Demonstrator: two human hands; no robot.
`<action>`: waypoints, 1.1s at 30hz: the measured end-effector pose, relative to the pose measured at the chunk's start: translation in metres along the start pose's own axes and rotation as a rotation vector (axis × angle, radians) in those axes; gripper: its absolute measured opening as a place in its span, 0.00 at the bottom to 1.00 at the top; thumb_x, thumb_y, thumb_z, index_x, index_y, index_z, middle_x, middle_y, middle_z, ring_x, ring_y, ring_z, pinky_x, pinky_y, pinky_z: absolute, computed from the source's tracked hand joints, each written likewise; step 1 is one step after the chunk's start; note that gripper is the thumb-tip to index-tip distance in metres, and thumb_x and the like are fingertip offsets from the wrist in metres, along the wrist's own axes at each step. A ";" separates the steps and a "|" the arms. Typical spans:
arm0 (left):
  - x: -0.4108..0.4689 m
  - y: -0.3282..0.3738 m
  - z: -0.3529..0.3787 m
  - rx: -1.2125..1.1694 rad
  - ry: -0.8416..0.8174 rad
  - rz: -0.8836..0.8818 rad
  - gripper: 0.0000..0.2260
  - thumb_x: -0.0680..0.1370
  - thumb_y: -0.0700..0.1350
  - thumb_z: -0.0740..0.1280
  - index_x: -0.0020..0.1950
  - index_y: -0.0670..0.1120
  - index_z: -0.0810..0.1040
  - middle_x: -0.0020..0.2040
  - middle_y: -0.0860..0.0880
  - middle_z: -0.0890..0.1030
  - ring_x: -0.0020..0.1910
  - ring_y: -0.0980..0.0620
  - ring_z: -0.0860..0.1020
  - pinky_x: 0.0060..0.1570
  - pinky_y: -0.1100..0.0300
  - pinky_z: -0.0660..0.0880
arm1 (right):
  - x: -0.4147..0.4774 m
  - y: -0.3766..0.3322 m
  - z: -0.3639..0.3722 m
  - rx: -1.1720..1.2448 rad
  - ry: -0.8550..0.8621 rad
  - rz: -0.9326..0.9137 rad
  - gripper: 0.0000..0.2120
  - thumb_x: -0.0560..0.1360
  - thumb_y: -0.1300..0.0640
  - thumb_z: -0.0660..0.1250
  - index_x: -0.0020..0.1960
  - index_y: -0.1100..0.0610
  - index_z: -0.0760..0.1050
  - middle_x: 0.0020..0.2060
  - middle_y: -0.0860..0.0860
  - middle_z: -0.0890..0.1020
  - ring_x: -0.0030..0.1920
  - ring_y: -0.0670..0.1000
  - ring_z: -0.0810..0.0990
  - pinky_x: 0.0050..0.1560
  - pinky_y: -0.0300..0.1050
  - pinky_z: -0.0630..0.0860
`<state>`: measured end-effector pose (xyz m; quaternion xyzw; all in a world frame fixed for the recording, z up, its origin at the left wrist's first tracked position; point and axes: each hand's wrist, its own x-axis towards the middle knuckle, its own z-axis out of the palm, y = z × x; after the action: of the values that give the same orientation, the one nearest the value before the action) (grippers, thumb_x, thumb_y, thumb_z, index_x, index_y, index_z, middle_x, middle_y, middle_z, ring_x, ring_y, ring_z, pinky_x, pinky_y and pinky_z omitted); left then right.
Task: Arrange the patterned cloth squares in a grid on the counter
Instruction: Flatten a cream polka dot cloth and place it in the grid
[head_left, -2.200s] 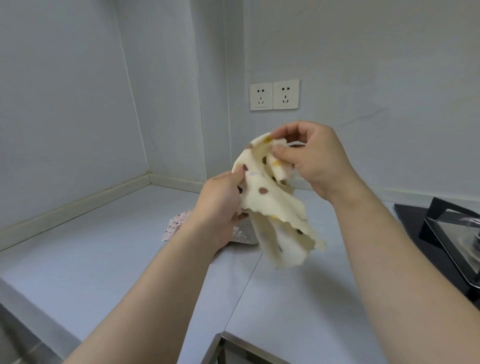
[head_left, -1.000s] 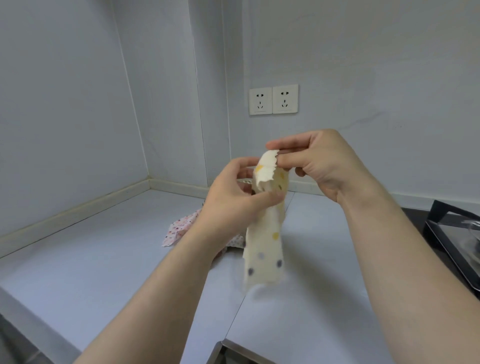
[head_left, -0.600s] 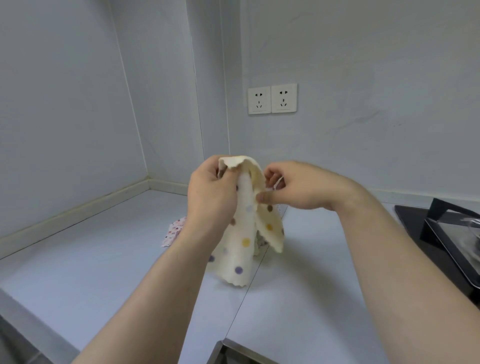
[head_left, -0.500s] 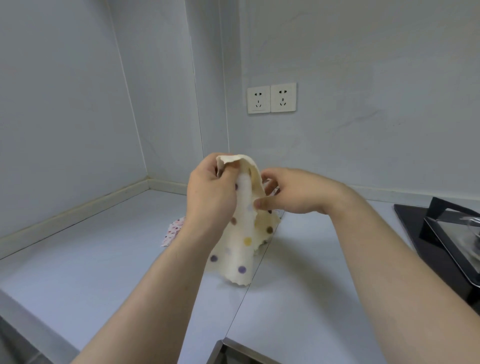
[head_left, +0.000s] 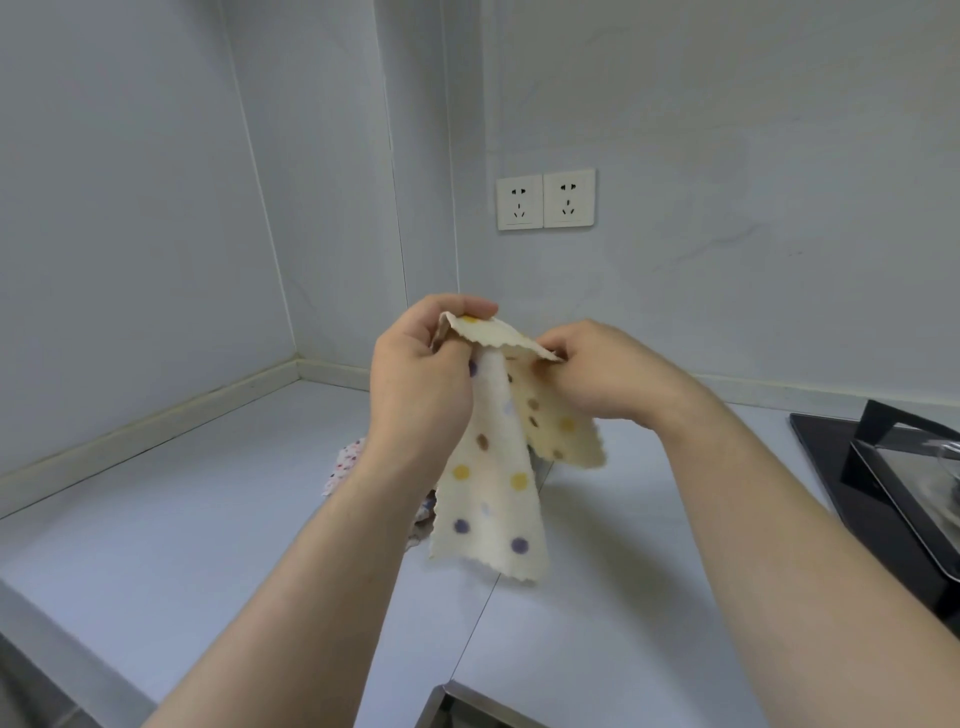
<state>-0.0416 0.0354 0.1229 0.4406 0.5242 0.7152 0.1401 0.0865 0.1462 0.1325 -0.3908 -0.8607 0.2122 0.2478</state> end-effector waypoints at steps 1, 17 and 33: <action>0.000 0.000 0.000 0.003 0.009 0.005 0.18 0.77 0.32 0.60 0.45 0.51 0.85 0.31 0.54 0.75 0.34 0.52 0.70 0.35 0.59 0.70 | 0.001 0.003 -0.002 -0.034 0.017 0.028 0.12 0.75 0.62 0.59 0.41 0.53 0.80 0.38 0.51 0.83 0.36 0.51 0.77 0.33 0.41 0.71; 0.010 0.002 -0.012 -0.264 -0.005 -0.171 0.03 0.74 0.40 0.75 0.41 0.46 0.86 0.42 0.40 0.80 0.42 0.43 0.78 0.48 0.46 0.76 | -0.037 0.006 -0.068 0.747 0.011 -0.023 0.15 0.70 0.49 0.73 0.47 0.61 0.80 0.36 0.55 0.84 0.30 0.50 0.82 0.30 0.39 0.79; 0.002 -0.053 -0.003 0.616 -0.286 -0.136 0.05 0.77 0.45 0.71 0.42 0.48 0.86 0.38 0.45 0.85 0.33 0.51 0.80 0.33 0.60 0.75 | -0.019 0.069 -0.066 -0.220 -0.317 0.369 0.07 0.77 0.55 0.73 0.50 0.58 0.84 0.39 0.53 0.84 0.38 0.52 0.78 0.35 0.44 0.78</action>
<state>-0.0589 0.0570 0.0779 0.5220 0.7185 0.4437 0.1199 0.1757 0.1839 0.1406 -0.5277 -0.8208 0.2173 0.0229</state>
